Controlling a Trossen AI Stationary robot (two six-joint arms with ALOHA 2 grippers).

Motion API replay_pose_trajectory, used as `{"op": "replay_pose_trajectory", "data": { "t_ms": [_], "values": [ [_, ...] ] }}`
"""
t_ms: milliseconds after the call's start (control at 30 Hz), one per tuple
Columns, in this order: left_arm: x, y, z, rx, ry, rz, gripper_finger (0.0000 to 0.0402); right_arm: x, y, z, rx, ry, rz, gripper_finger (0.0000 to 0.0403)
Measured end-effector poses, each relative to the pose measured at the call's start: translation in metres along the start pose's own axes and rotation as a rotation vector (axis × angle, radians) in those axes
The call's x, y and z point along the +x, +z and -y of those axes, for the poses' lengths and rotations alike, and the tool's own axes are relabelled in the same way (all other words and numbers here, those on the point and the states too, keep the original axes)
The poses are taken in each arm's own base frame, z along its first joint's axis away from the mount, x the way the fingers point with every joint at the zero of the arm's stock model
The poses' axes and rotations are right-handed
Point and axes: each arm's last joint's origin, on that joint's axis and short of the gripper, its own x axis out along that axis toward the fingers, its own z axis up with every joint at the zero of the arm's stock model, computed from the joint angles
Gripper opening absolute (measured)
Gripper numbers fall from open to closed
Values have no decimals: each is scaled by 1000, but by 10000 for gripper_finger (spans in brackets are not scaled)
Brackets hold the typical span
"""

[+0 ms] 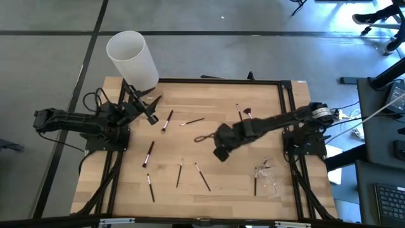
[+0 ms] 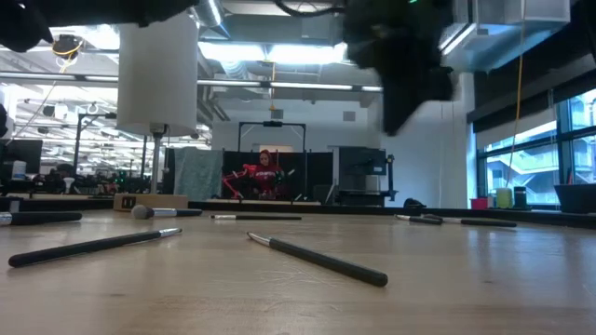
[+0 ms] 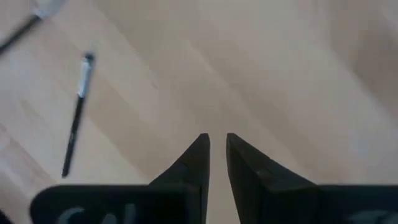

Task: Put items in baskets/containers
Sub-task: Put the black eyeshadow brush into the transparent organizer

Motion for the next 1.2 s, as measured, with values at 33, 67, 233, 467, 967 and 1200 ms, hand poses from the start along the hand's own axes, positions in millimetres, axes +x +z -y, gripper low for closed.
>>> {"op": "replay_pose_trajectory", "data": {
  "t_ms": [33, 67, 233, 467, 967, 1200],
  "values": [
    [0, -2, 1, -7, -6, -19, 180, 2, 7, 0, -71, 8, 53, 53],
    [1, -4, 1, -16, -11, -38, 180, 5, 13, -1, -141, 7, 104, 53],
    [1, -16, 5, -103, -41, -140, 180, 12, 39, -10, -388, 55, 325, 53],
    [3, -36, 18, -192, -75, -308, 180, 14, 59, -1, -407, 69, 412, 53],
    [11, -65, 38, -184, -38, -869, 180, 31, 69, 39, -376, -258, 449, 53],
    [-7, -82, 55, -433, -199, -1260, 180, 61, 58, 57, -384, -15, 367, 53]
  ]
}}
